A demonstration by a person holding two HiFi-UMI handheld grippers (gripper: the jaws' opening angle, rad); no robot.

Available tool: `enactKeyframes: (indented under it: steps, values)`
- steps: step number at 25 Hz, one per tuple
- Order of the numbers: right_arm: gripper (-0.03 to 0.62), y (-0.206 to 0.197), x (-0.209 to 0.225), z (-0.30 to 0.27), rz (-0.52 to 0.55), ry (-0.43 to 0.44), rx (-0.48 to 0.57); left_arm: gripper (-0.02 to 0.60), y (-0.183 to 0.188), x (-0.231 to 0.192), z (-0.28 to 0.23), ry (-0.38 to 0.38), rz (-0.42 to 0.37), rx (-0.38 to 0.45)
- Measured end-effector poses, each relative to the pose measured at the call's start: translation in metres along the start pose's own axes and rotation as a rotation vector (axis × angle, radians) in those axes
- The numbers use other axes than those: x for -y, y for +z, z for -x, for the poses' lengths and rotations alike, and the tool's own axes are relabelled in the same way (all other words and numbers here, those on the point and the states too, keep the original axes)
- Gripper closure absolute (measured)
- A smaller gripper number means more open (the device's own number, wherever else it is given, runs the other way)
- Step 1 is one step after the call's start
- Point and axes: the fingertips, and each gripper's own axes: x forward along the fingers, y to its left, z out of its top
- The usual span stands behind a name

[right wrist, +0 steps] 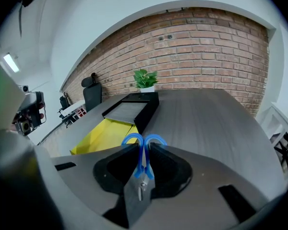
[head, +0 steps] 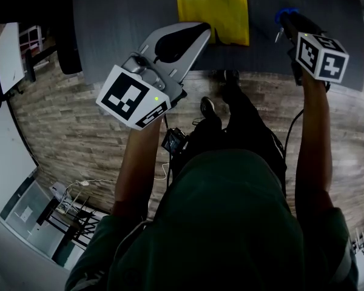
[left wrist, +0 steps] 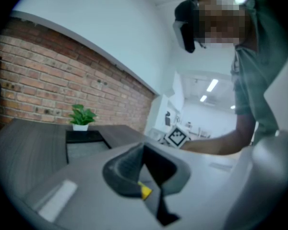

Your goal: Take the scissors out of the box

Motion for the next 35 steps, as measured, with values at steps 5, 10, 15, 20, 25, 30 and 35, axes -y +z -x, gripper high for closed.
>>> enactKeyframes:
  steps: [5,10,15,20,25,30,35]
  values:
    - [0.520,-0.006,0.003,-0.009,-0.001,0.006,-0.026,0.598,-0.003,-0.003,-0.004,0.005,0.009,-0.004]
    - [0.520,-0.012,0.007,-0.021,-0.005,0.013,-0.038,0.598,-0.008,-0.008,-0.006,0.012,0.017,-0.009]
    - [0.520,-0.009,0.007,-0.034,0.000,0.021,-0.051,0.598,-0.010,-0.017,-0.006,0.022,0.027,-0.010]
    - [0.520,-0.011,0.009,-0.047,-0.008,0.035,-0.063,0.598,-0.012,-0.025,-0.008,0.032,0.038,-0.012]
    - [0.520,-0.013,0.006,-0.061,-0.014,0.048,-0.087,0.598,-0.015,-0.034,-0.005,0.046,0.051,-0.013]
    - [0.520,-0.017,0.006,-0.075,-0.014,0.056,-0.106,0.598,-0.018,-0.041,-0.005,0.061,0.061,-0.012]
    - [0.520,-0.021,0.008,-0.088,-0.012,0.059,-0.120,0.597,-0.020,-0.047,-0.007,0.070,0.066,-0.010]
